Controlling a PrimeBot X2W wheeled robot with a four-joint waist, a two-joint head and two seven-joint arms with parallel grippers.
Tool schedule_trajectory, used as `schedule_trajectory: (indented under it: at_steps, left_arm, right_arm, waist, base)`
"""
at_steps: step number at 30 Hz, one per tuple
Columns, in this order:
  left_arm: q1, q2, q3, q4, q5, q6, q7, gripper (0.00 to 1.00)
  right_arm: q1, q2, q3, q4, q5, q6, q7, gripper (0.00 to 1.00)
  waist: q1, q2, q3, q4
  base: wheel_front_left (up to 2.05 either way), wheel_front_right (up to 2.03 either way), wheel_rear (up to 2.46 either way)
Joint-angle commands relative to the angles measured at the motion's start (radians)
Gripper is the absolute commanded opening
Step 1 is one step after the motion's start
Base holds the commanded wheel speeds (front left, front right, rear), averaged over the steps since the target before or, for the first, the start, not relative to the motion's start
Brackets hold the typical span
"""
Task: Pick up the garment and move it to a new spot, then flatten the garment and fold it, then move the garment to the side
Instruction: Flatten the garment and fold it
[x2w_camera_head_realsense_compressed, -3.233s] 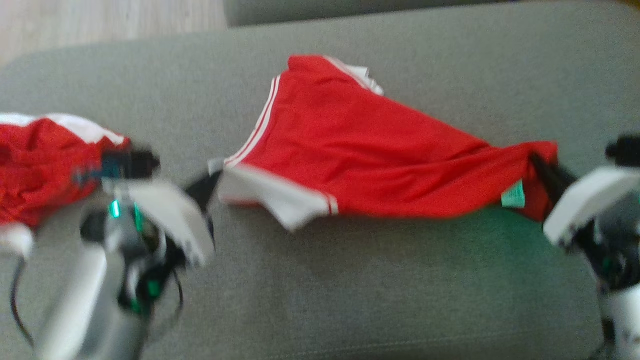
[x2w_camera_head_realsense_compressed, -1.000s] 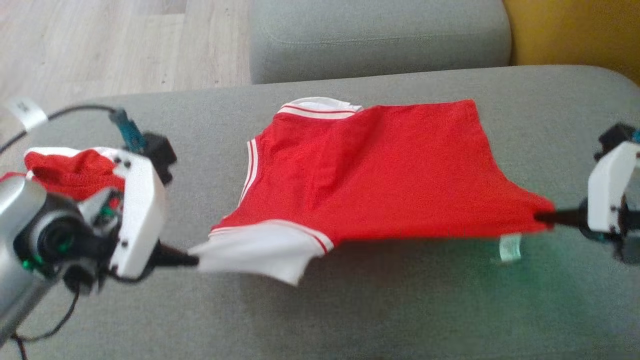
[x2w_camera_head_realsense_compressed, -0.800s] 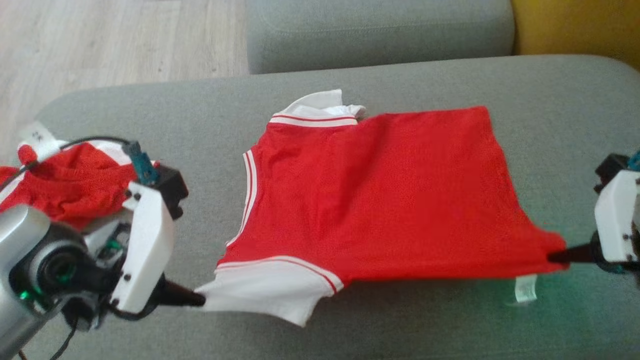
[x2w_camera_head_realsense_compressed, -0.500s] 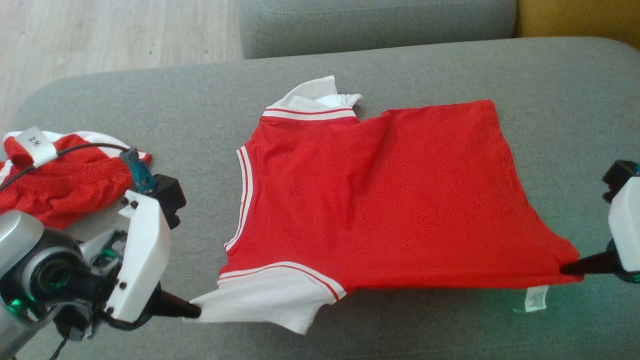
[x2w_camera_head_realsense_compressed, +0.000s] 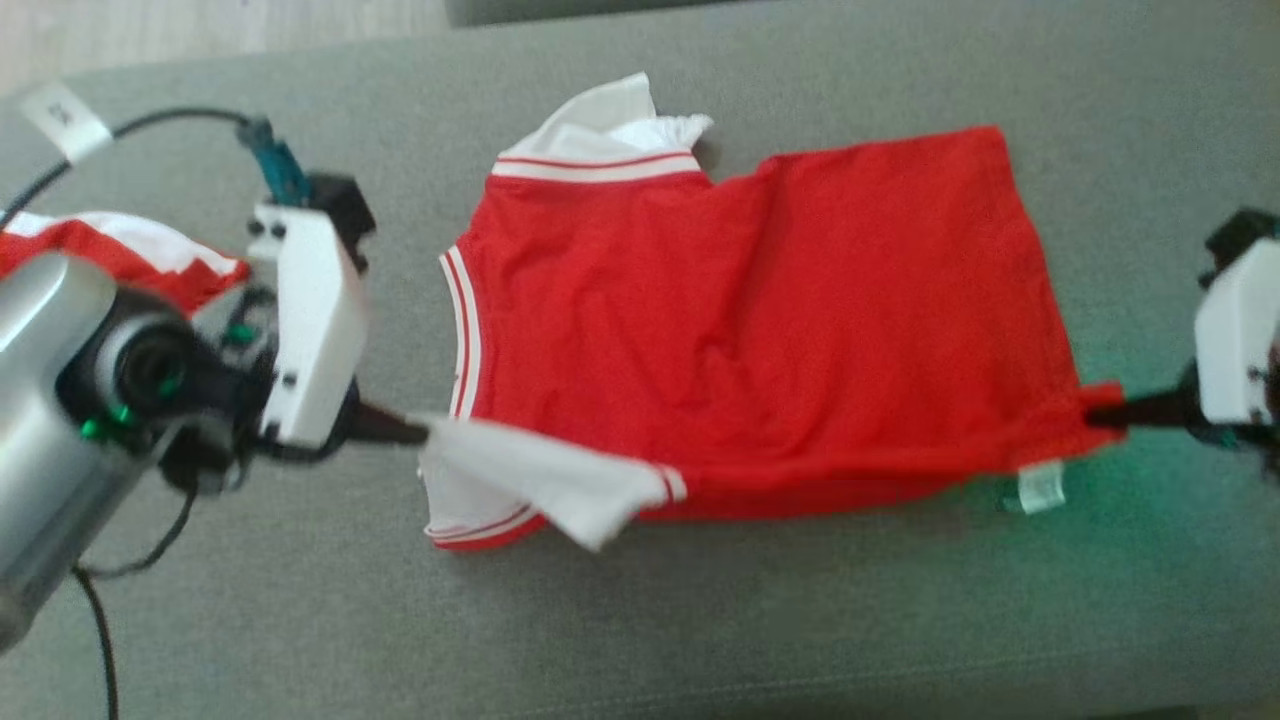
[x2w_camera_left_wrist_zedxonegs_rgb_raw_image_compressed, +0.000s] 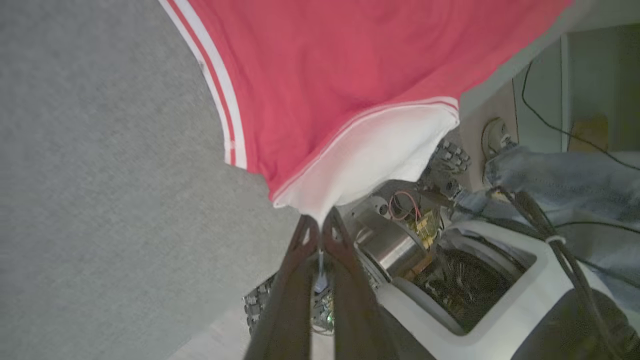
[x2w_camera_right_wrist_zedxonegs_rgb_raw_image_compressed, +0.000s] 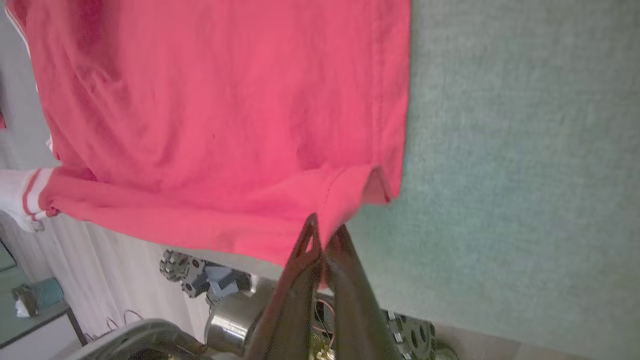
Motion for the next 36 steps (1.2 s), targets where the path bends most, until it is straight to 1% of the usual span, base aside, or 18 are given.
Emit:
schedule_trajectory:
  at_steps: [1,5,6,9,10,11,12,13,16,19,22,24,26,28,30,33,36]
  left_arm:
    - [-0.083,0.011,0.062,0.038,0.025,-0.008,-0.019,0.00]
    - [-0.134,-0.050,0.072,0.169,0.042,-0.019,-0.059,0.00]
    - [-0.134,-0.050,0.072,0.169,0.042,-0.019,-0.059,0.00]
    - [-0.164,-0.083,0.079,0.255,0.053,-0.033,-0.086,0.00]
    - [-0.172,-0.094,0.081,0.280,0.055,-0.040,-0.097,0.00]
    - [-0.179,-0.106,0.085,0.303,0.058,-0.048,-0.115,0.00]
    - [-0.186,-0.118,0.092,0.326,0.063,-0.055,-0.139,0.07]
    - [-0.190,-0.128,0.094,0.349,0.067,-0.062,-0.156,1.00]
    - [-0.193,-0.151,0.093,0.406,0.081,-0.092,-0.198,1.00]
    - [-0.186,-0.161,0.091,0.437,0.098,-0.138,-0.251,1.00]
    - [-0.182,-0.162,0.105,0.445,0.150,-0.184,-0.385,1.00]
    - [-0.166,-0.165,0.118,0.441,0.181,-0.200,-0.484,1.00]
    - [-0.147,-0.157,0.123,0.422,0.237,-0.209,-0.604,1.00]
    - [-0.117,-0.151,0.135,0.395,0.295,-0.198,-0.738,1.00]
    - [-0.074,-0.143,0.142,0.357,0.357,-0.170,-0.869,1.00]
    - [0.014,-0.134,0.157,0.282,0.430,-0.101,-1.046,1.00]
    - [0.124,-0.130,0.176,0.196,0.471,-0.026,-1.189,1.00]
  right_arm:
    - [-0.057,0.020,-0.041,0.002,-0.040,-0.001,0.009,0.00]
    - [-0.128,0.115,-0.124,0.081,-0.130,-0.001,0.010,0.00]
    - [-0.128,0.115,-0.124,0.081,-0.130,-0.001,0.010,0.00]
    - [-0.172,0.167,-0.178,0.130,-0.193,-0.001,0.007,0.01]
    - [-0.185,0.183,-0.198,0.143,-0.210,-0.001,0.000,0.13]
    - [-0.198,0.198,-0.218,0.153,-0.225,-0.001,-0.012,0.40]
    - [-0.208,0.212,-0.236,0.159,-0.237,-0.001,-0.025,0.75]
    - [-0.216,0.225,-0.252,0.165,-0.249,-0.001,-0.038,1.00]
    - [-0.222,0.256,-0.294,0.183,-0.280,-0.001,-0.068,1.00]
    - [-0.214,0.272,-0.339,0.171,-0.291,-0.001,-0.125,1.00]
    - [-0.185,0.285,-0.374,0.108,-0.274,-0.001,-0.235,1.00]
    - [-0.145,0.286,-0.373,0.045,-0.256,-0.001,-0.304,1.00]
    - [-0.092,0.279,-0.366,-0.047,-0.242,-0.001,-0.419,1.00]
    - [-0.029,0.272,-0.361,-0.151,-0.229,-0.001,-0.569,1.00]
    - [0.044,0.262,-0.342,-0.241,-0.242,-0.001,-0.715,1.00]
    - [0.152,0.271,-0.337,-0.338,-0.292,-0.001,-0.928,1.00]
    - [0.247,0.300,-0.333,-0.396,-0.357,-0.001,-1.086,1.00]
  waist:
    - [-0.0001,0.0000,0.032,-0.012]
    - [-0.0001,0.0000,0.062,-0.023]
    - [-0.0001,0.0000,0.062,-0.023]
    - [-0.0001,0.0000,0.081,-0.030]
    - [-0.0001,0.0000,0.084,-0.031]
    - [-0.0001,0.0000,0.087,-0.032]
    - [-0.0001,0.0000,0.088,-0.032]
    - [-0.0001,0.0000,0.087,-0.033]
    - [-0.0001,0.0000,0.068,-0.033]
    - [-0.0001,0.0000,0.033,-0.029]
    - [-0.0001,0.0000,-0.004,-0.023]
    - [-0.0001,0.0000,-0.031,-0.019]
    - [-0.0001,0.0000,-0.055,-0.013]
    - [-0.0001,0.0000,-0.076,-0.006]
    - [-0.0001,0.0000,-0.093,0.003]
    - [-0.0001,0.0000,-0.112,0.014]
    - [-0.0001,0.0000,-0.125,0.022]
  base:
    - [0.00,0.00,0.00]
    - [0.00,0.00,0.00]
    - [0.00,0.00,0.00]
    - [0.00,0.00,0.00]
    - [0.00,0.00,0.00]
    - [0.00,0.00,0.00]
    - [0.00,0.00,0.00]
    - [0.00,0.00,0.00]
    - [0.00,0.00,0.00]
    - [0.00,0.00,0.00]
    - [0.00,0.00,0.00]
    - [0.00,0.00,0.00]
    - [0.00,0.00,0.00]
    - [0.00,0.00,0.00]
    - [0.00,0.00,0.00]
    - [0.00,0.00,0.00]
    - [0.00,0.00,0.00]
